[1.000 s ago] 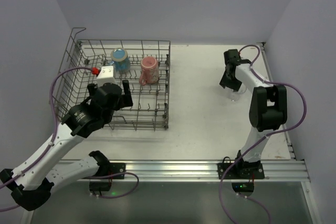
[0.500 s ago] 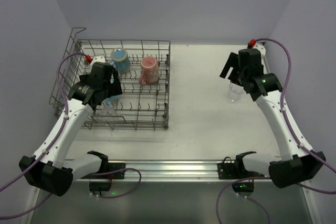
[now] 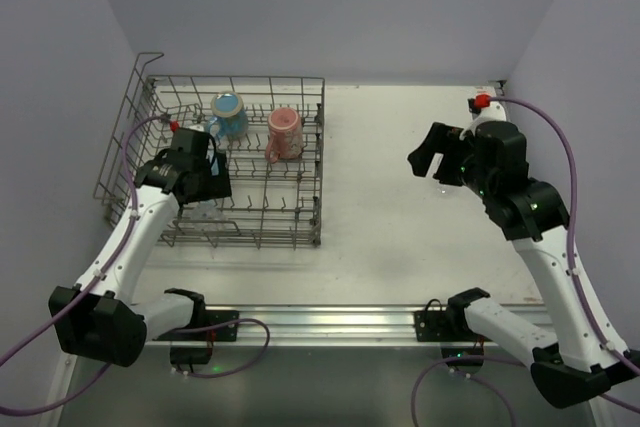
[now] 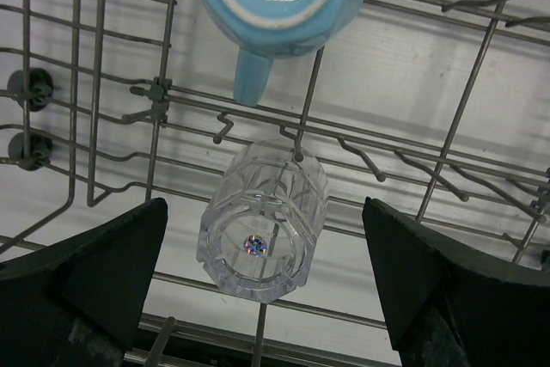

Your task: Unload the cups from the dish rack

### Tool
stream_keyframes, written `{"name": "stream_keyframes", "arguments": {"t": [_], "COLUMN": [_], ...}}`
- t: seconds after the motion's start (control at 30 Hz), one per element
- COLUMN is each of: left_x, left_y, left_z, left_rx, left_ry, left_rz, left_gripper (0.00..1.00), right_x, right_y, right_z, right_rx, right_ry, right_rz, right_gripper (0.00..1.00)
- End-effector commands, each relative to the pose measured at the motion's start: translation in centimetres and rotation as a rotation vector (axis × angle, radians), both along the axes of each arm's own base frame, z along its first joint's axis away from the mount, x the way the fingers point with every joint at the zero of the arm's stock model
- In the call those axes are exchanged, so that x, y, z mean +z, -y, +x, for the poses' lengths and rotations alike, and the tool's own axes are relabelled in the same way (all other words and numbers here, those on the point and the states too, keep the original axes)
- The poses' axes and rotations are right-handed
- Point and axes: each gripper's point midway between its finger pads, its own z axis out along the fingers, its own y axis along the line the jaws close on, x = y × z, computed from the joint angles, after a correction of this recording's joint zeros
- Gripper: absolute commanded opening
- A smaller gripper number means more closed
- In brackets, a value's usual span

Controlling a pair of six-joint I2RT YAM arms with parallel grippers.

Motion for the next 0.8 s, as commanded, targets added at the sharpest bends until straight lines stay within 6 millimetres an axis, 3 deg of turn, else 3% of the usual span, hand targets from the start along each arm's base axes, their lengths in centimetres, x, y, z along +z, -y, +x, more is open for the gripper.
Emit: {"name": "stream_keyframes", "arguments": {"t": [0.0,0.3,0.57,0.77], "left_x": [-1.1,-2.8,-4.9,-5.5], "left_y": [1.0,2.3,1.9,1.4], "left_z": [-0.8,-2.3,-4.1,-4.1], "left_rx": [-0.066,-0.067,0.015,0.042], "left_ry": [-0.042,-0.143,-0.231,-0.24], "left_rz": [-0.064,-0.151,-0.152,-0.132], "left_gripper": [1.0,0.97,0.99,1.0], "right_x": [1.3,1.9,3.0,3.3], "right_y": [-1.0,-0.4,-1.1,-0.9], "right_z": [-1.6,-2.7,-3.9,-4.1], "right_rx": [0.104,0.115,0.161,0.161], "right_ry": [0.051,0.087,0.128,0.141], "right_rz": [0.015,0.003,0.049,0.045], "right_gripper": [0.84,0.84,0.84,0.84]}}
